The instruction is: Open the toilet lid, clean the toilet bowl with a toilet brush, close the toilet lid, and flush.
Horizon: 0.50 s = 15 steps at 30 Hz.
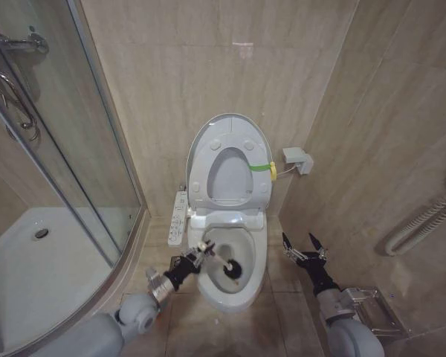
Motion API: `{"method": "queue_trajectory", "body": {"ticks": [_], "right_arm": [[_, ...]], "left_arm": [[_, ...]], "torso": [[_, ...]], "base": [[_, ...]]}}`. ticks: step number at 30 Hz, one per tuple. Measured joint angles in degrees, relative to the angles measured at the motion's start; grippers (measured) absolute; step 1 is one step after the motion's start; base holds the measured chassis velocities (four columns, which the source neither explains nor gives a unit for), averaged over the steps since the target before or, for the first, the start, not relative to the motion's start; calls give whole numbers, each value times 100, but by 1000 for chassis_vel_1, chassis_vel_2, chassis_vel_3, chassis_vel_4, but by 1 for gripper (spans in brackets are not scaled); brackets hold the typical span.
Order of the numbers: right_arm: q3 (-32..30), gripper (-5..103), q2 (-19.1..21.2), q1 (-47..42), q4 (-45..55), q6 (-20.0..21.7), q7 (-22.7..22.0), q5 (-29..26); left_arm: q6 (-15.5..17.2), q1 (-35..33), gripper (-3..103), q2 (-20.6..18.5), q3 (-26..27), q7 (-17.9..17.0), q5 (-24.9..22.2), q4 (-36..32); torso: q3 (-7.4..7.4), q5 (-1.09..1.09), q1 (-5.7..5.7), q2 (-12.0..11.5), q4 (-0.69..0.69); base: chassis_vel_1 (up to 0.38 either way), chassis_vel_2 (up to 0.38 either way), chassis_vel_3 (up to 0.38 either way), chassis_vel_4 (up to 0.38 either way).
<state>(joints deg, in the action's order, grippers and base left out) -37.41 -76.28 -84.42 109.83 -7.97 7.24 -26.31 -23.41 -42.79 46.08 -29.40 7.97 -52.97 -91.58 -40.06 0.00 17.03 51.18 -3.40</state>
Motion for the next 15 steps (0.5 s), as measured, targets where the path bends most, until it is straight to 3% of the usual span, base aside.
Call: {"method": "queue_trajectory", "body": {"ticks": [4,7,15], "right_arm": [[0,100,0,0,1,0,1,0],[0,100,0,0,0,0,0,0],[0,100,0,0,0,0,0,0]], "left_arm": [[-37,23,21,117,-6,123,22,295],[-93,166,21,231,-5,446,-139,675],[-194,499,21,375,13,571,-261,1316]], "torso": [[0,-1,0,0,0],[0,-1,0,0,-2],[0,-1,0,0,-1]], "base": [[0,0,0,0],[0,0,0,0],[0,0,0,0]]}}
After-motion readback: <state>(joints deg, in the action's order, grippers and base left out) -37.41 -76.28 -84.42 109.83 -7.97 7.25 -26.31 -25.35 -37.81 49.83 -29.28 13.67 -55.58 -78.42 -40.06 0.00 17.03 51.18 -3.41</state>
